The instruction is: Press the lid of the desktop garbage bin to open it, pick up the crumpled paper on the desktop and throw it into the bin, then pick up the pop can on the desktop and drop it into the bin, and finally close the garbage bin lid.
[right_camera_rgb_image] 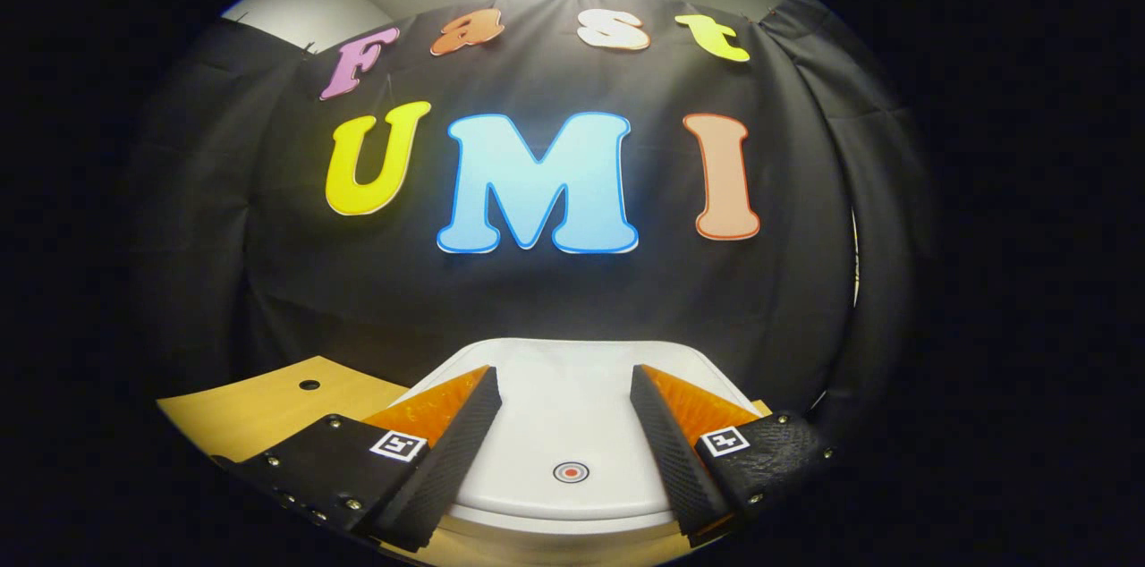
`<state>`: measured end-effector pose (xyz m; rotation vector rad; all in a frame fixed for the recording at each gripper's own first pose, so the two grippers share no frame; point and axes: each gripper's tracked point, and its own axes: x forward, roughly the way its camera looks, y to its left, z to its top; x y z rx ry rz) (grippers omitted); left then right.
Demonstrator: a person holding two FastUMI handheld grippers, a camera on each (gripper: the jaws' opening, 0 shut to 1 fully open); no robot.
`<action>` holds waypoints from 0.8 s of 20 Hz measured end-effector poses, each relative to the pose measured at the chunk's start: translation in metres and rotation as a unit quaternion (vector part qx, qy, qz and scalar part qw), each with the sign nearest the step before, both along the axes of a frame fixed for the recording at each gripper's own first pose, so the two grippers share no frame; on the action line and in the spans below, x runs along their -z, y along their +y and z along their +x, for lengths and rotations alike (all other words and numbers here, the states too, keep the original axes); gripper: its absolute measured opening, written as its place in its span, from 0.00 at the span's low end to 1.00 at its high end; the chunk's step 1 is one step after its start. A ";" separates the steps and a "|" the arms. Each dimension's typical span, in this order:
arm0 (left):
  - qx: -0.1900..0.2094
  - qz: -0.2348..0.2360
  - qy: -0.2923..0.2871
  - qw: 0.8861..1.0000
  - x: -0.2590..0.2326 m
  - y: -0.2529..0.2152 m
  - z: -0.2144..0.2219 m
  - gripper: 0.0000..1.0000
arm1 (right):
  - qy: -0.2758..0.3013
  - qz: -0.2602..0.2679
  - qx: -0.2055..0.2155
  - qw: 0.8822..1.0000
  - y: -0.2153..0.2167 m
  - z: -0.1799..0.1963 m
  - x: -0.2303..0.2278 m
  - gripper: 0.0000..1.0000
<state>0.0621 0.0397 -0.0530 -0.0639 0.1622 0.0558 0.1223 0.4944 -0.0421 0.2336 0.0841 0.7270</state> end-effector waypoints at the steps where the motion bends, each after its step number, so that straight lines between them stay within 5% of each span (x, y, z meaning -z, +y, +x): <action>1: -0.001 -0.002 0.000 1.000 0.000 0.000 -0.001 0.95 | -0.006 0.001 0.000 1.000 0.000 0.002 0.000 0.96; 16: -0.024 0.017 -0.017 0.999 -0.025 -0.012 -0.041 0.95 | 0.003 0.002 0.023 1.000 -0.006 -0.003 -0.004 0.94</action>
